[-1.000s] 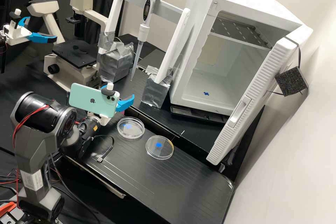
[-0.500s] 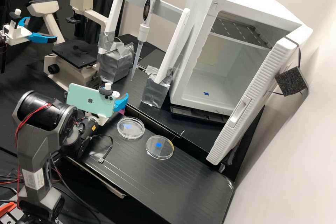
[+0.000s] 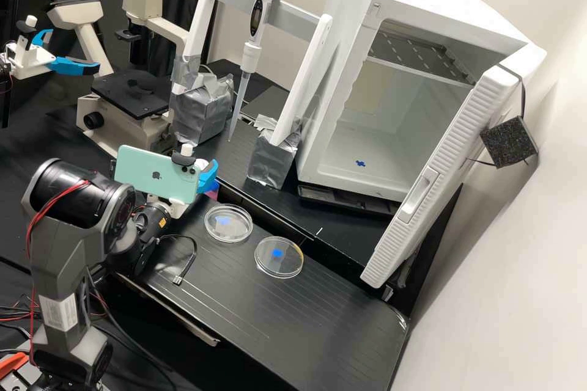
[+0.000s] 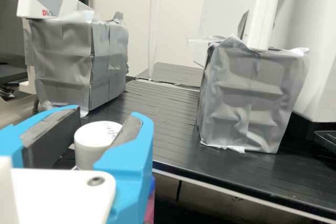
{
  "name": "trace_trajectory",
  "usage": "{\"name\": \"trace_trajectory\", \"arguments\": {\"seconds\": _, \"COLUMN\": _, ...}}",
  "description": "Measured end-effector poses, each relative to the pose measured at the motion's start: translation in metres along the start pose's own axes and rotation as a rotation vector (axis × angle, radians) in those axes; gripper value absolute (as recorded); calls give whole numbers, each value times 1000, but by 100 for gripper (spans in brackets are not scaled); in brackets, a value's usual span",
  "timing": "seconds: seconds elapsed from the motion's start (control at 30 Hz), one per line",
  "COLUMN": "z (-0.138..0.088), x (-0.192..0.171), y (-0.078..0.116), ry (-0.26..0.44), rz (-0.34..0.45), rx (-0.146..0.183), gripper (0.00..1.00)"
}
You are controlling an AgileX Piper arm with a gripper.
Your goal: Open the bottle
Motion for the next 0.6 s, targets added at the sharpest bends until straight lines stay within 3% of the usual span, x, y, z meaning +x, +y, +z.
{"name": "trace_trajectory", "arguments": {"seconds": 0.2, "z": -1, "x": 0, "y": 0, "ry": 2, "rz": -2, "rx": -17, "gripper": 0}}
{"name": "trace_trajectory", "arguments": {"seconds": 0.6, "z": -2, "x": 0, "y": 0, "ry": 6, "rz": -1, "rx": -18, "gripper": 0}}
